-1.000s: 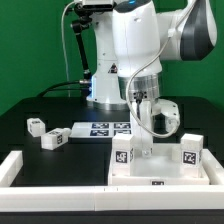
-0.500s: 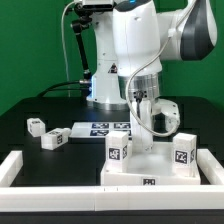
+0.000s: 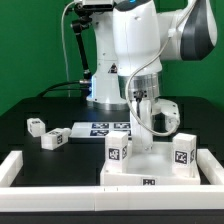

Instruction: Assemble square table

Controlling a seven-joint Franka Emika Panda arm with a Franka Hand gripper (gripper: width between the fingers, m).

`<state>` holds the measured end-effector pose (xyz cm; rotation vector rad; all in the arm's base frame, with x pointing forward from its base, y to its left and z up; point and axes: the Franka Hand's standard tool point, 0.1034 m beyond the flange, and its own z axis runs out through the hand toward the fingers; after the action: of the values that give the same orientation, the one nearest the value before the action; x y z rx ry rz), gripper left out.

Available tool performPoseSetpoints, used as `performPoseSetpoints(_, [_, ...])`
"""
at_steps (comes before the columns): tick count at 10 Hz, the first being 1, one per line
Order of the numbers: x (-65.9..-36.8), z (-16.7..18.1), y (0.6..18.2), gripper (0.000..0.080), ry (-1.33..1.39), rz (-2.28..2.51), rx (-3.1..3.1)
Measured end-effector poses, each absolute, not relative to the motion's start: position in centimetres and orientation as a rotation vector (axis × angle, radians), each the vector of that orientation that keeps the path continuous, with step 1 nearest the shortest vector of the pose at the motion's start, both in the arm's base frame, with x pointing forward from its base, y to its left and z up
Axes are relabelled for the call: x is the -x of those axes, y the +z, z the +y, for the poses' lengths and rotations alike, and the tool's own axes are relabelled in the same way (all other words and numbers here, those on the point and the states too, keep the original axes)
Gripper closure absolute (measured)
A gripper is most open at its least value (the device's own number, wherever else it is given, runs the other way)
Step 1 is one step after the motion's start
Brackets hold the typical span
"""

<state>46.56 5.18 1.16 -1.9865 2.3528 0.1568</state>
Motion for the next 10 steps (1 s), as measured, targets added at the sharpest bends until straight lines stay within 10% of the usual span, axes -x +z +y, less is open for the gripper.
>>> performPoseSetpoints(10, [-47.6, 0.2, 1.5, 0.0732, 0.036, 1.595, 2.622])
